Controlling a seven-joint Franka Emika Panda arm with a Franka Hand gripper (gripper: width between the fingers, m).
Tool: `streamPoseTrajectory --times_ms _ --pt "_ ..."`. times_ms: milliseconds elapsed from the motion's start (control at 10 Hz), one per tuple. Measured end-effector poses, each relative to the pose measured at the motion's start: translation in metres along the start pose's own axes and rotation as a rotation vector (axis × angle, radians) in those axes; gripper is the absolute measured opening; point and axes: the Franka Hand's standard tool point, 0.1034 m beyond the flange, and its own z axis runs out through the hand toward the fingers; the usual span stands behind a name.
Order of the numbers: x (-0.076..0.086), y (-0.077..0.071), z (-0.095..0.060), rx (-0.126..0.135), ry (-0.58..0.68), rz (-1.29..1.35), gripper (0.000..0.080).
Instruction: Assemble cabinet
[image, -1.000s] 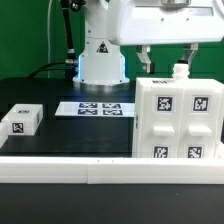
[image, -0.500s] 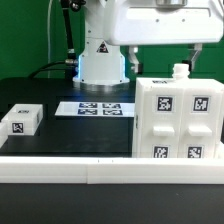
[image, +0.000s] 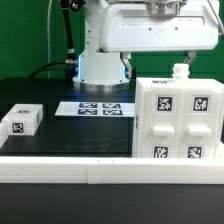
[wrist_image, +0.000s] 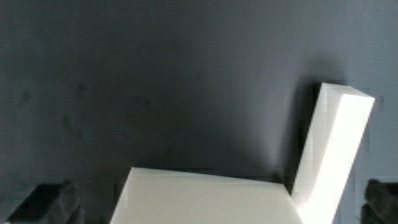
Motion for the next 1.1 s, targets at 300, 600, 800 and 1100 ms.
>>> streamPoseTrajectory --times_ms 300,600,800,1100 --pt "0.000 0.004 0.000 -0.001 -0.001 -0.001 0.0797" --pt "0.001 0.021 0.003 -0.005 0.000 -0.015 0.0797" --pt "-0.034 0.070 0.017 -0.013 -0.004 -0.052 0.0797" --pt "-0.065 0.120 0.033 -0.027 -0.025 -0.038 0.0797"
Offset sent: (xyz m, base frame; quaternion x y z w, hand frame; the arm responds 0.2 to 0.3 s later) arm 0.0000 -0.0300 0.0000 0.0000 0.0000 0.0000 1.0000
